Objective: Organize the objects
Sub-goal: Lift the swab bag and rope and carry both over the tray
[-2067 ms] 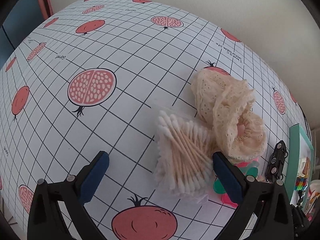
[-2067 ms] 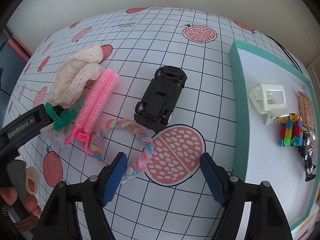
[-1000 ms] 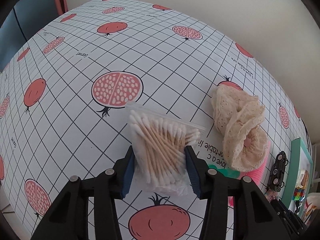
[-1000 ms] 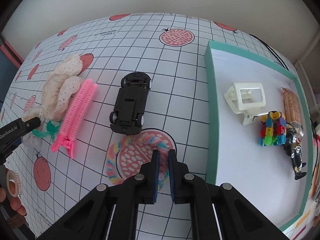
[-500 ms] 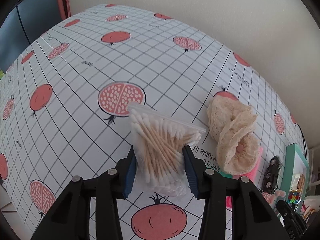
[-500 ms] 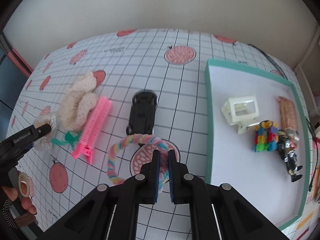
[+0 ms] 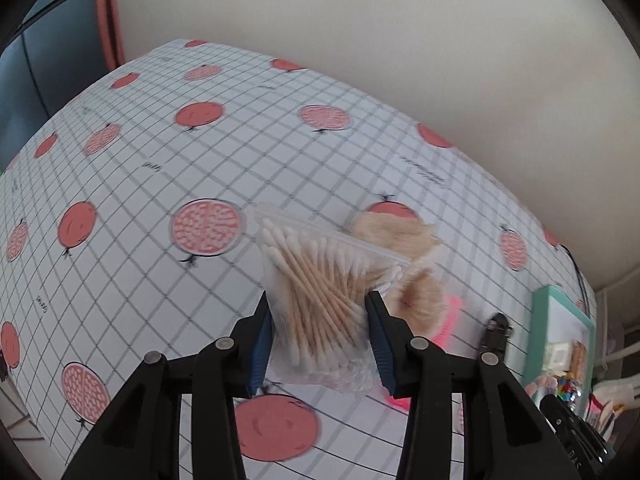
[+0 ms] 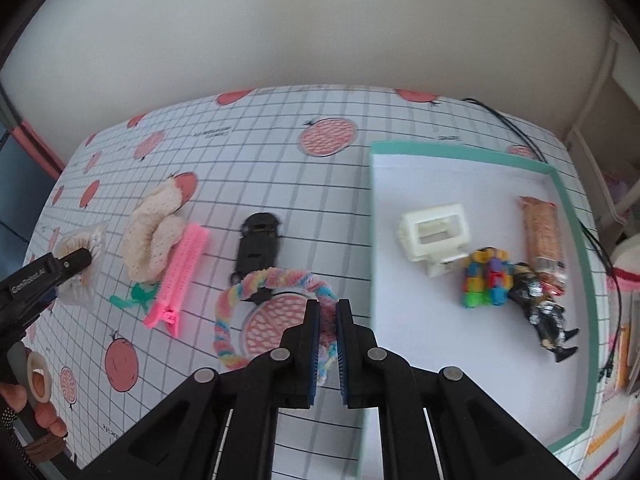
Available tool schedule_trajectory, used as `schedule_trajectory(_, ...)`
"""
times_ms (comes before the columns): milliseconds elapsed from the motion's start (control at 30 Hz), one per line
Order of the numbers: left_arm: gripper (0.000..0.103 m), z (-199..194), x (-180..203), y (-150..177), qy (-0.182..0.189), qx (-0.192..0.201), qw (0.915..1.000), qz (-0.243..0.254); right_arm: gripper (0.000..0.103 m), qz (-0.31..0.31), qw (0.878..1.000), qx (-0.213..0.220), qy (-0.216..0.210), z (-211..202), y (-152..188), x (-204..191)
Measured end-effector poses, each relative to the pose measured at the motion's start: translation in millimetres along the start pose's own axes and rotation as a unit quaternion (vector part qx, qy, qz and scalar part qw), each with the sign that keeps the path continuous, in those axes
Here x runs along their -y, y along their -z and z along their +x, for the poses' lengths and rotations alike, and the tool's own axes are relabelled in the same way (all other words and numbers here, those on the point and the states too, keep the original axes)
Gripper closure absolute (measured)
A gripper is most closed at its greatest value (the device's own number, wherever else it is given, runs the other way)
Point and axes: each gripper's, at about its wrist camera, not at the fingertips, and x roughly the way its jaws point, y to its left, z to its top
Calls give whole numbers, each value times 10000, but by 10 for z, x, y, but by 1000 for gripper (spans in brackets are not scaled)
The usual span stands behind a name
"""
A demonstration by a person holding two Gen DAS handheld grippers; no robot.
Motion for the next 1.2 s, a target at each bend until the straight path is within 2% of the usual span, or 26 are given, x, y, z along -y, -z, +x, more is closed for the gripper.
schedule_trajectory(400, 57, -252, 940, 222, 737, -41, 9944, 758, 95, 562, 9980, 228, 180, -267, 42, 620)
schedule_trajectory(700, 57, -381, 1626, 484, 1200, -107, 9834, 1360, 95, 1044, 9935, 328, 327, -430, 143, 1182)
schedule_trajectory(1200, 57, -297, 2273, 861, 1638, -433, 9672, 1892, 95, 1595, 9846, 459, 549, -602, 260, 1764)
